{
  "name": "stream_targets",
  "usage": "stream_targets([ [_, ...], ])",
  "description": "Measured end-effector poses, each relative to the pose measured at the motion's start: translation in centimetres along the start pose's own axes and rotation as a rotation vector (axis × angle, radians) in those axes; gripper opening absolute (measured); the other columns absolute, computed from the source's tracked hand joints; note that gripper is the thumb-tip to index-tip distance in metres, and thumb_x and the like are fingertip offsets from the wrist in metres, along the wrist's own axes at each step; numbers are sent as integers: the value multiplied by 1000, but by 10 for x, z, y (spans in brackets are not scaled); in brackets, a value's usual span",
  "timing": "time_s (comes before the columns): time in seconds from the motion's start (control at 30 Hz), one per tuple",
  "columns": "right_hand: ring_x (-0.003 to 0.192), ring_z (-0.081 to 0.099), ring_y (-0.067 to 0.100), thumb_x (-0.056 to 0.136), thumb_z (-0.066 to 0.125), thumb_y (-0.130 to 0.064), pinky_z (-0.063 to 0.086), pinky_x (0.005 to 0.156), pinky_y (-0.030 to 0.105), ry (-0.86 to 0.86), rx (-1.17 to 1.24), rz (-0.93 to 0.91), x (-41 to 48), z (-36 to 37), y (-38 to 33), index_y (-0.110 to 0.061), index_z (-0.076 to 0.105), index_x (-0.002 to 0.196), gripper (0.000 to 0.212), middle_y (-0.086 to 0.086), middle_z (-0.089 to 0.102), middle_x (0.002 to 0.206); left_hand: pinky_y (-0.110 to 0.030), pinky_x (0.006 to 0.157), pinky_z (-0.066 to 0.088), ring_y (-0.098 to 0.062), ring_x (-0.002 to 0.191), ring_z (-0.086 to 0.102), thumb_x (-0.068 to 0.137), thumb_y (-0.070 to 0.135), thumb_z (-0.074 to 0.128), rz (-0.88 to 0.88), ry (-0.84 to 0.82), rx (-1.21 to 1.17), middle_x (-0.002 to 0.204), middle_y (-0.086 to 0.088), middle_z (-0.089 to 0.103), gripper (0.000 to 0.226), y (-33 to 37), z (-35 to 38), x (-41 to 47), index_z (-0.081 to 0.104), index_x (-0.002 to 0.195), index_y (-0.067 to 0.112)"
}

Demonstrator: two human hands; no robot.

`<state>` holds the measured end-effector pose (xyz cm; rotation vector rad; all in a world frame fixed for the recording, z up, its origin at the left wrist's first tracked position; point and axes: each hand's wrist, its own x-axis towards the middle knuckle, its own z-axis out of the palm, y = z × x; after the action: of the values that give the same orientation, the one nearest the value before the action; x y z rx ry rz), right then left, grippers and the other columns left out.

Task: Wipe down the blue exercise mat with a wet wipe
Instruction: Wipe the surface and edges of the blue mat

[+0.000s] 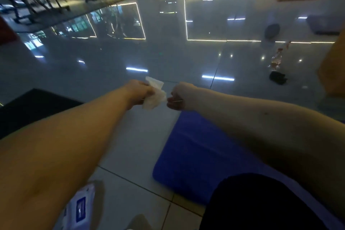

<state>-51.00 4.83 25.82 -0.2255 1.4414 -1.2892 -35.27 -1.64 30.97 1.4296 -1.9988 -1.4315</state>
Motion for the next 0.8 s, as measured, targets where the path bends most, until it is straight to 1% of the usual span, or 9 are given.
stream_targets([
  [0.1, 93, 59, 28, 78, 67, -15, 56, 71, 34, -138, -75, 5, -8, 6, -5, -8, 54, 104, 30, 15, 57, 104, -29, 67, 55, -19, 81, 66, 94, 4, 65, 24, -44, 44, 104, -14, 68, 16, 5, -10, 0, 64, 109, 7],
  [0.17, 91, 55, 24, 82, 73, -27, 47, 71, 31, -170, -122, 20, -3, 12, -2, -10, 52, 108, 37, 10, 55, 99, -29, 69, 56, -19, 83, 67, 94, 5, 66, 33, -71, 54, 102, -12, 68, 17, 1, -13, 2, 65, 111, 6],
  [0.23, 92, 59, 23, 85, 75, -32, 46, 75, 33, -154, -140, 76, 9, 11, 4, -8, 50, 115, 46, 9, 58, 99, -25, 64, 55, -17, 84, 67, 94, 7, 66, 42, -94, 75, 102, -10, 69, 20, -8, -16, 6, 65, 114, 7],
  [0.33, 88, 70, 21, 88, 74, -26, 51, 81, 38, -140, -130, 155, 37, 22, 20, -7, 56, 116, 39, 7, 67, 96, -22, 63, 54, -17, 89, 67, 94, 7, 65, 13, -113, 77, 107, -9, 68, 23, -33, -29, 22, 63, 117, 9],
  [0.43, 74, 71, 15, 92, 71, -17, 55, 68, 32, -54, -191, 153, 69, 36, 35, -7, 62, 114, 26, 6, 70, 82, -29, 72, 58, -21, 94, 69, 94, 8, 66, -50, -124, -30, 109, -12, 69, 21, -58, -36, 47, 64, 115, 6],
  [0.53, 79, 65, 17, 95, 62, -4, 55, 64, 29, -39, -162, 148, 92, 49, 42, -8, 62, 101, 7, 8, 66, 90, -29, 71, 58, -20, 87, 69, 95, 9, 66, -99, -117, -117, 103, -12, 70, 18, -82, -33, 73, 63, 112, 5],
  [0.63, 81, 63, 17, 92, 48, 11, 57, 61, 29, -55, -61, 138, 116, 53, 51, -9, 63, 104, 28, 9, 65, 94, -35, 80, 59, -25, 94, 69, 94, 10, 68, -104, -59, -44, 107, -15, 70, 16, -104, -23, 103, 65, 109, 7],
  [0.7, 84, 62, 19, 87, 43, 8, 56, 69, 34, -53, 7, 163, 128, 51, 59, -7, 60, 107, 31, 10, 63, 95, -40, 88, 59, -29, 102, 68, 93, 12, 69, -102, -58, -6, 110, -15, 69, 21, -112, -17, 120, 65, 113, 5],
  [0.8, 103, 62, 24, 91, 55, -13, 48, 92, 41, -96, 83, 278, 139, 40, 71, -6, 57, 113, 23, 11, 65, 108, -45, 92, 58, -30, 104, 68, 94, 10, 66, -93, -130, -26, 113, -18, 68, 21, -119, -1, 150, 66, 115, 4],
])
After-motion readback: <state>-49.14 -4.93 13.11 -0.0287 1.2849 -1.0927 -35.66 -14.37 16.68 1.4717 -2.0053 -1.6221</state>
